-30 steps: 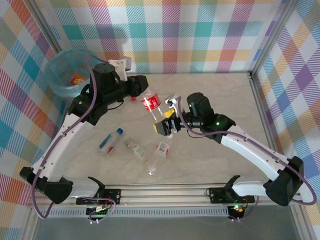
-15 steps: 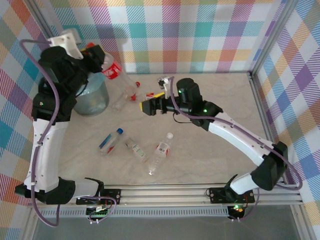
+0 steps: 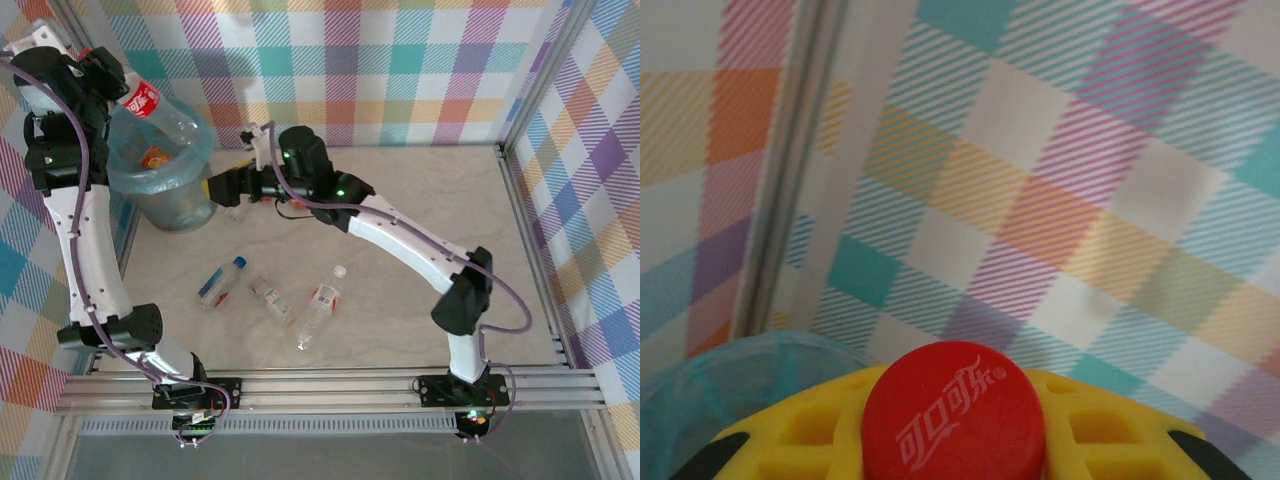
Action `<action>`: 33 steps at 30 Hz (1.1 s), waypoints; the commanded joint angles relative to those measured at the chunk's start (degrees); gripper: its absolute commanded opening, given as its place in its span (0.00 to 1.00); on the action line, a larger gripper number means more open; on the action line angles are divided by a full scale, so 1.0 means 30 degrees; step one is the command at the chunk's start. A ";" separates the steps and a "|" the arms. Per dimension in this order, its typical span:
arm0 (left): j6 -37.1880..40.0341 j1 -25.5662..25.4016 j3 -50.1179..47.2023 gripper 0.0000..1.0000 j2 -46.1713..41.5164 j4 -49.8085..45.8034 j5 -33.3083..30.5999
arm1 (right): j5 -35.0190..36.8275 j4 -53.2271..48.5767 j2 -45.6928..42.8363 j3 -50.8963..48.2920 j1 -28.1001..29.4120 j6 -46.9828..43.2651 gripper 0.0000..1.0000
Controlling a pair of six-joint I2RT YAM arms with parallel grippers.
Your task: Put the plastic bottles in the bin
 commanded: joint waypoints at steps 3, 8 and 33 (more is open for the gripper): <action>-0.0402 0.1492 0.0396 0.00 0.0830 0.0271 -0.0227 | -0.1214 -0.0053 0.3533 0.4307 0.0100 0.1960 0.89; 0.0063 0.2422 0.0509 0.00 0.2240 0.1165 -0.0149 | -0.1615 0.0105 0.6484 0.7728 0.0221 0.3067 0.87; 0.4808 0.2641 -0.1606 0.00 0.5515 -0.1147 0.0568 | -0.0863 -0.1401 0.8527 0.8295 0.1019 0.2860 0.84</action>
